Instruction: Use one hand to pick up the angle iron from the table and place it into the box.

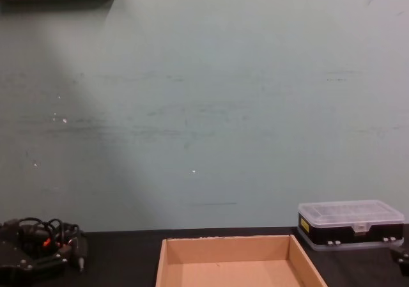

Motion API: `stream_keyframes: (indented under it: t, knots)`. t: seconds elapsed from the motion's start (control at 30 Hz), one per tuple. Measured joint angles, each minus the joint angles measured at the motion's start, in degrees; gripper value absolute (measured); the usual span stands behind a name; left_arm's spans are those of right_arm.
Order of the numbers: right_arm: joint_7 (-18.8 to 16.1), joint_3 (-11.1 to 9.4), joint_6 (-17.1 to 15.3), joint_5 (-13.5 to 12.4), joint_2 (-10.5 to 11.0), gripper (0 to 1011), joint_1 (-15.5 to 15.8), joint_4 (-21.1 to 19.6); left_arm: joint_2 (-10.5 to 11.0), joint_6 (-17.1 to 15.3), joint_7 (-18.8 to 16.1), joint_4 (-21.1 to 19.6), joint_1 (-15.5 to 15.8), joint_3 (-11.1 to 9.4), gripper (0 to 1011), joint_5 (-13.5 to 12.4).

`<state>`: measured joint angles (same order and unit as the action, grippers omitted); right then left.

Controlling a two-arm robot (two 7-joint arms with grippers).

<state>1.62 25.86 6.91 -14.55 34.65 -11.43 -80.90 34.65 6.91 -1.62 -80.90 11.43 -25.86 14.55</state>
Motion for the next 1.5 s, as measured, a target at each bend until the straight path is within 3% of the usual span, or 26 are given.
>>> stream_keyframes:
  t: [1.5]
  knots:
    - [0.0,0.0,0.0,0.0,0.0,1002,0.0,0.0,0.0,0.0,0.0,0.0,0.0,0.0,1000,0.0]
